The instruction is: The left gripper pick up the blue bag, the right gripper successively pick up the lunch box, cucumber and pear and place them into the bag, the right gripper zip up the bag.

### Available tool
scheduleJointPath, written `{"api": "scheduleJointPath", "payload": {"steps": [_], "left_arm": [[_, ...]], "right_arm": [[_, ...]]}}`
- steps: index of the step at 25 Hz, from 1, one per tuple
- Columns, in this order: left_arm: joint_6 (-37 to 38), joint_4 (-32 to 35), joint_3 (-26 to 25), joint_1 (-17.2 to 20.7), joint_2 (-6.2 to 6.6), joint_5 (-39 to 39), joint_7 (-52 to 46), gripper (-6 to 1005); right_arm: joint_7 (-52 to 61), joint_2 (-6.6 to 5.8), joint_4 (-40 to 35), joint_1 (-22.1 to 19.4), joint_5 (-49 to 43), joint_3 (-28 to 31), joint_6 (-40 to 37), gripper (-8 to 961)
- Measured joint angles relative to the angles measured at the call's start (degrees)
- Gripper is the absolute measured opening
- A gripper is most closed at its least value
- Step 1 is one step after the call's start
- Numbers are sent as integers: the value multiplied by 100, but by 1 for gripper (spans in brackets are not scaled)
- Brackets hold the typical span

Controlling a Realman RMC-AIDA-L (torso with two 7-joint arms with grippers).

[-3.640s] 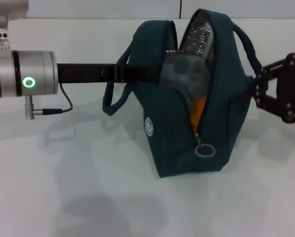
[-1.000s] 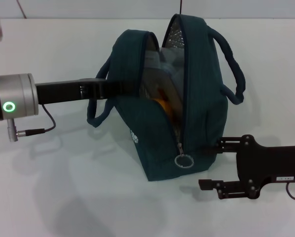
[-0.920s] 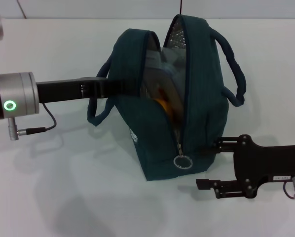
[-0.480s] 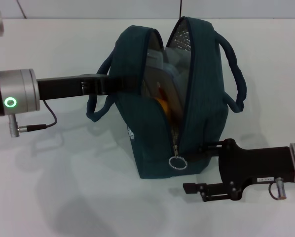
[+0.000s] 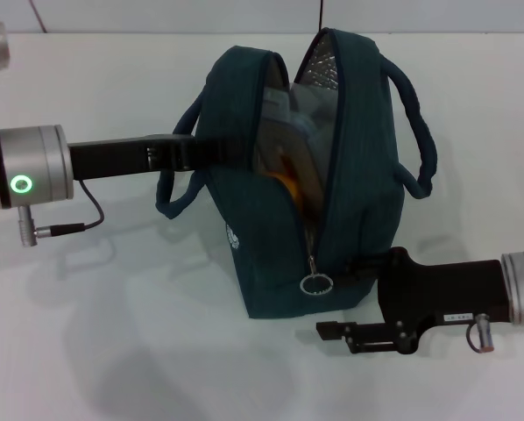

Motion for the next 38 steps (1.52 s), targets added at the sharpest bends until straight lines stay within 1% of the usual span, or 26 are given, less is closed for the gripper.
{"api": "scheduleJointPath", "payload": {"steps": [2,7,15,23,26,32,34,38], "left_arm": [[0,-2,0,4,-1,-1,0,41],[0,-5,1,8,-4,-1,0,41],[1,-5,1,29,-5,-1,0,42],[1,-5,1,46,-5,-1,61,43],[1,-5,1,50,-5,0,61,43],[-2,-6,1,60,9,1,146,44],[-6,-31,1,79,12,2,249,44],[-35,-263,0,71,21,-33,522,101]], "right_arm": [[0,-1,5,20,141,-148,81,651],[-24,-2,9,26,324,-327,202,450],[-27,-2,62,38,490,-390,394,399],[-61,-2,55,39,708,-612,589,348],[-61,-2,46,36,714,-617,578,109],[-59,-3,8,8,765,-618,557,4],[-55,-14,-1,2,769,-606,512,4],[-58,-18,-27,-12,771,-578,469,4]]}}
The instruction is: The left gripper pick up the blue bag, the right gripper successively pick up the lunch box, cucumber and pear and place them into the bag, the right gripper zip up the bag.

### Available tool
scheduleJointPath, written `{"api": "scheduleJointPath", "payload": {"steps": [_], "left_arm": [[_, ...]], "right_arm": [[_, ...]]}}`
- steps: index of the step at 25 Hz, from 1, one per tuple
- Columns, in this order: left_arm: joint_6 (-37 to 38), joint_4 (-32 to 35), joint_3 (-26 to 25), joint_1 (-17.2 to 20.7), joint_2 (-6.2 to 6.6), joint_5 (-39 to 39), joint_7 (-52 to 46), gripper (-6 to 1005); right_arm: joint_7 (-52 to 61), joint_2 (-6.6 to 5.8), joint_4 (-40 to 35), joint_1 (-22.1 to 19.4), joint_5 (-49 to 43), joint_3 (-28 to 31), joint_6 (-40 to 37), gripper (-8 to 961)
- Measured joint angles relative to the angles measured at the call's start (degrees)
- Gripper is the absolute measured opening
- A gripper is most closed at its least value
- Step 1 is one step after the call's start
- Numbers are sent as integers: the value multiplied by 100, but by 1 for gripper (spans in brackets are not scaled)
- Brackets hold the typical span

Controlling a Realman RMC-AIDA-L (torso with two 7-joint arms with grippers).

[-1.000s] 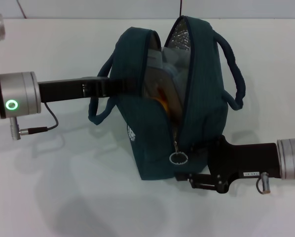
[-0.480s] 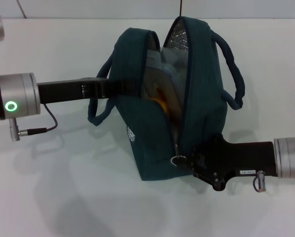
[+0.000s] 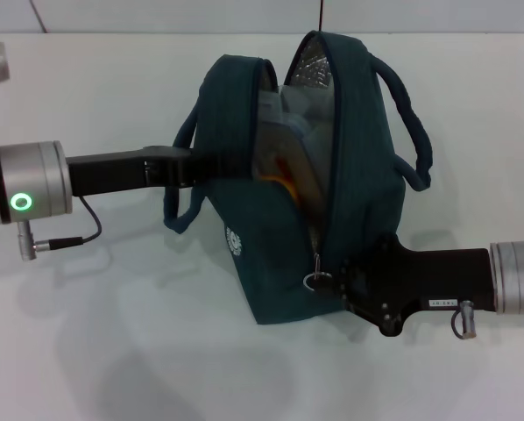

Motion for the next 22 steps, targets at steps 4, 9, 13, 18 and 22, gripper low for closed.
{"api": "scheduleJointPath", "payload": {"steps": [4,9,13,18,22], "left_arm": [[-7,-86,-12,-7,4,-10,230,168],[-7,-135,-406,36,1,-84,369,263],[30,-136,-496,116,-6,-257,463,339],[36,-160,-503,226,-15,-511,643,542],[43,-169,-498,362,-16,-1000,791,700]], "right_arm": [[10,-12,-58,-17,2,-22,-74,4],[22,-57,-146,-153,2,34,-297,4],[36,-101,-596,-529,-1,65,-326,4],[10,-113,-915,-814,-33,389,-550,4],[-19,-99,-943,-829,-11,707,-795,4]]}}
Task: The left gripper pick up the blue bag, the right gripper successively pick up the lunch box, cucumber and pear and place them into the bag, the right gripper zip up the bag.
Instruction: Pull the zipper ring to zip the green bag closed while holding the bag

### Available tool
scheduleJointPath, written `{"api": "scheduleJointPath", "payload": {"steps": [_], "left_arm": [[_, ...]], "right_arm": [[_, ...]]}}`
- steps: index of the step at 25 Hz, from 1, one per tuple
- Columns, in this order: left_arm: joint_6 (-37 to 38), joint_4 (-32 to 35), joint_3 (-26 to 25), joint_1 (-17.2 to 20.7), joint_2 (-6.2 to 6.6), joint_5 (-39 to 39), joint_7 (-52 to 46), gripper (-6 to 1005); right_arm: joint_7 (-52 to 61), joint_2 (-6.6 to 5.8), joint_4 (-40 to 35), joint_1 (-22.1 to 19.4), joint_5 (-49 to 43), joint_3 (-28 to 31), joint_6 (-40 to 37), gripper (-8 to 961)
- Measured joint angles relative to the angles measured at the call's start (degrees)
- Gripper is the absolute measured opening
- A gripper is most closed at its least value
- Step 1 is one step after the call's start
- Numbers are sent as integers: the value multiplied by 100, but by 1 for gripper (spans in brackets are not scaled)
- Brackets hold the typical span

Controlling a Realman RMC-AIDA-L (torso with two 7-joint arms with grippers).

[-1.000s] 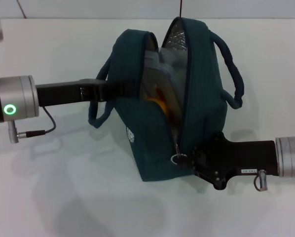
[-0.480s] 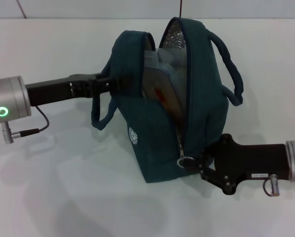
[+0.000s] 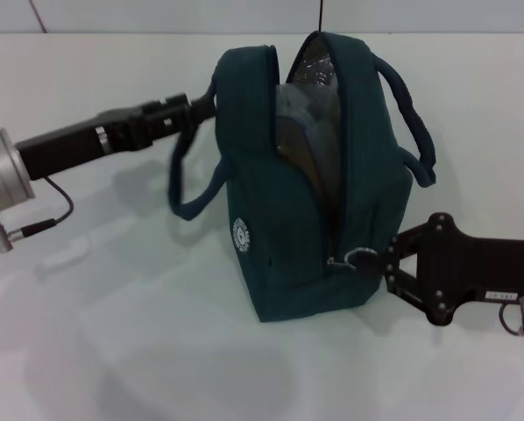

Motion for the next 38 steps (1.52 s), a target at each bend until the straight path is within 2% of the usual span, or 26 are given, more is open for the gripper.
{"api": "scheduleJointPath", "payload": {"steps": [2,14,25,33,38], "left_arm": [[31,-3,3,64,2,-206,147,779],[81,-244,-27,284,21,-759,767,773],[197,-239,-156,480,45,-799,821,772],[305,-284,-258,514,68,-795,859,771],[462,-286,-258,619,124,-729,826,770]], "right_arm": [[-21,11,-44,31,15,53,-29,5],[-14,36,-775,273,548,67,358,5],[45,40,-1049,788,676,82,727,5],[54,72,-1021,1161,671,-84,911,4],[34,85,-804,1148,712,-186,956,4]]}}
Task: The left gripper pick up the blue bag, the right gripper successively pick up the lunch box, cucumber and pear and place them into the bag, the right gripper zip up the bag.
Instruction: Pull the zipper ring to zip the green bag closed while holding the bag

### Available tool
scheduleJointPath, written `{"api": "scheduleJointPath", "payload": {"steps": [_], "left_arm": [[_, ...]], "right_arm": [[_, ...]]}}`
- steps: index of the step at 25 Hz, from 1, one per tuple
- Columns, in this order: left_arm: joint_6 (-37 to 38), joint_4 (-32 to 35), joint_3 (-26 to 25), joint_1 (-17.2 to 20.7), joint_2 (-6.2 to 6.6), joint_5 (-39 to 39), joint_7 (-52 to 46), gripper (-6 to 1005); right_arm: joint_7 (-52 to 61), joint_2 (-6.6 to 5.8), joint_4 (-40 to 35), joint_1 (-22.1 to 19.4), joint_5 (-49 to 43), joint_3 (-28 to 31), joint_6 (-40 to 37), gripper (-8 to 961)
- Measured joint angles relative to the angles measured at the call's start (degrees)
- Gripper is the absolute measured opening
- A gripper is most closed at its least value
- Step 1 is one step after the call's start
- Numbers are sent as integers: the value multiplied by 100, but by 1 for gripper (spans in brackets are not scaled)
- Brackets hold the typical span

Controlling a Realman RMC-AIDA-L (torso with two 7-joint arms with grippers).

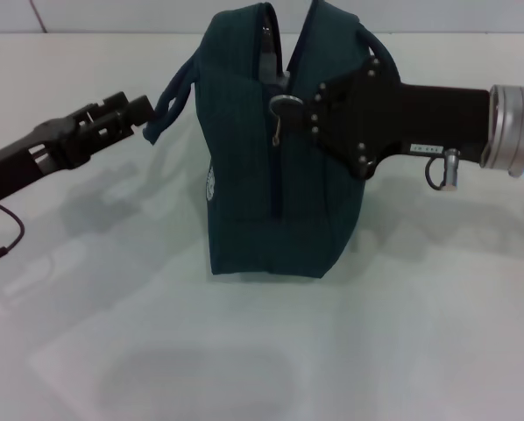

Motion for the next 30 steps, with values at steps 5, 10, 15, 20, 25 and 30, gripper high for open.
{"api": "scheduleJointPath", "payload": {"steps": [5,10,15,20,25,30], "left_arm": [[76,-6,16,48,1,239,-24,769],[383,12,25,143,11,293,-59,769],[453,28,23,210,14,292,-62,768],[481,9,55,185,15,296,-61,767],[484,-8,55,163,14,305,-132,767],[488,-7,52,143,-29,305,-237,766]], "right_arm": [[-85,11,402,100,234,-28,-32,4],[-112,15,202,143,352,-101,-46,5],[-64,-34,-179,122,407,205,38,5],[-24,-38,-184,270,276,121,110,5],[-23,-54,-107,371,220,108,463,4],[-133,-6,320,467,220,-72,499,4]]}}
